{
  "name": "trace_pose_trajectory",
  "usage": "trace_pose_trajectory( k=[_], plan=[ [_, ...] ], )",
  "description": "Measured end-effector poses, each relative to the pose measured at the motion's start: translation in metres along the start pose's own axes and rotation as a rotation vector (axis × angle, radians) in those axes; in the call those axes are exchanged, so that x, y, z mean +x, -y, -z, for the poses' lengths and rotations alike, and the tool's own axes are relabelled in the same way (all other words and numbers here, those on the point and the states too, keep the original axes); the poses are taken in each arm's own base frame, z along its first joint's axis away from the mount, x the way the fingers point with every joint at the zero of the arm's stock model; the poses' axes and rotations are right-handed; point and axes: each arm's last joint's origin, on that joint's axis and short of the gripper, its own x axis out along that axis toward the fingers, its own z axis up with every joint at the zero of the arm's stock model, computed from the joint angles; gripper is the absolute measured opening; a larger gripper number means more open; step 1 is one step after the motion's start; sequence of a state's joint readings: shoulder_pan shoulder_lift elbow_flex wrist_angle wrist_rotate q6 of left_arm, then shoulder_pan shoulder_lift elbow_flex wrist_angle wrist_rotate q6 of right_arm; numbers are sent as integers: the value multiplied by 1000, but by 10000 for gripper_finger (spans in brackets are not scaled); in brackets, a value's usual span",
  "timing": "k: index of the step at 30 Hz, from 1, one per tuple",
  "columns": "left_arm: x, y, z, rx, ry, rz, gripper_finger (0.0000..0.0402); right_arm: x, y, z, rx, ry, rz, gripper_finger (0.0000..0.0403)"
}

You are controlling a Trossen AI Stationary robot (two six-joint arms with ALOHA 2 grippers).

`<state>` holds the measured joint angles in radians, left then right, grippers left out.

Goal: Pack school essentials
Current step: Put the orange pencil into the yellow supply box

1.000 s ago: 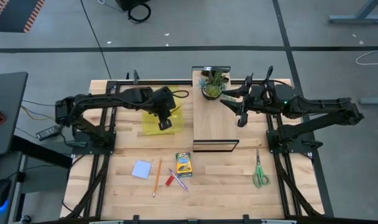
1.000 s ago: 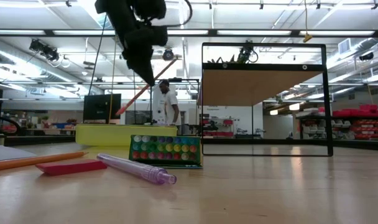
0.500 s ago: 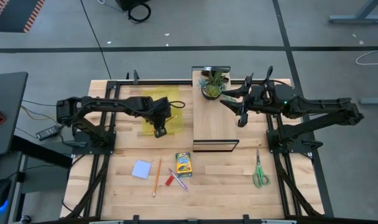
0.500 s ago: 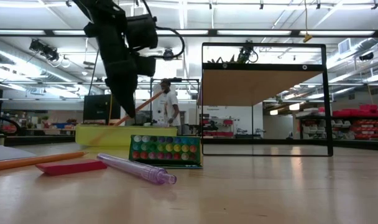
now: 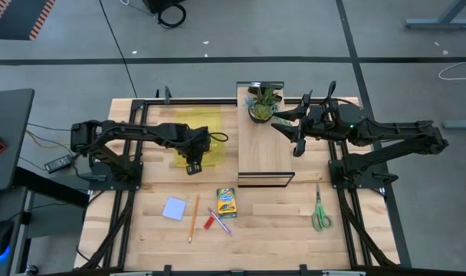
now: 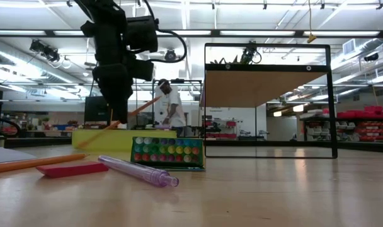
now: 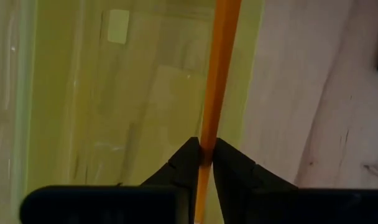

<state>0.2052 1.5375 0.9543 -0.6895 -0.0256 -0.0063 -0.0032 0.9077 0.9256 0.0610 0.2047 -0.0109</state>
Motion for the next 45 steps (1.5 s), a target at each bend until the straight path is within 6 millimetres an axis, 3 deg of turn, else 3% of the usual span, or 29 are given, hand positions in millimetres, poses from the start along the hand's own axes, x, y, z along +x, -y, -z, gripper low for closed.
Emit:
trace_pose_trajectory(
  k=[14, 30, 36, 45],
  plan=[
    [-1, 12, 0, 8, 1, -34, 153, 0, 0, 0, -16, -2, 0, 167],
    [-2, 7, -28, 56, 281, -43, 117, 0, 0, 0, 25, -4, 0, 167],
    [15, 7, -24, 70, 295, -46, 118, 0, 0, 0, 18, -4, 0, 167],
    [17, 6, -26, 57, 310, -48, 132, 0, 0, 1, 17, -9, 0, 167]
  ],
)
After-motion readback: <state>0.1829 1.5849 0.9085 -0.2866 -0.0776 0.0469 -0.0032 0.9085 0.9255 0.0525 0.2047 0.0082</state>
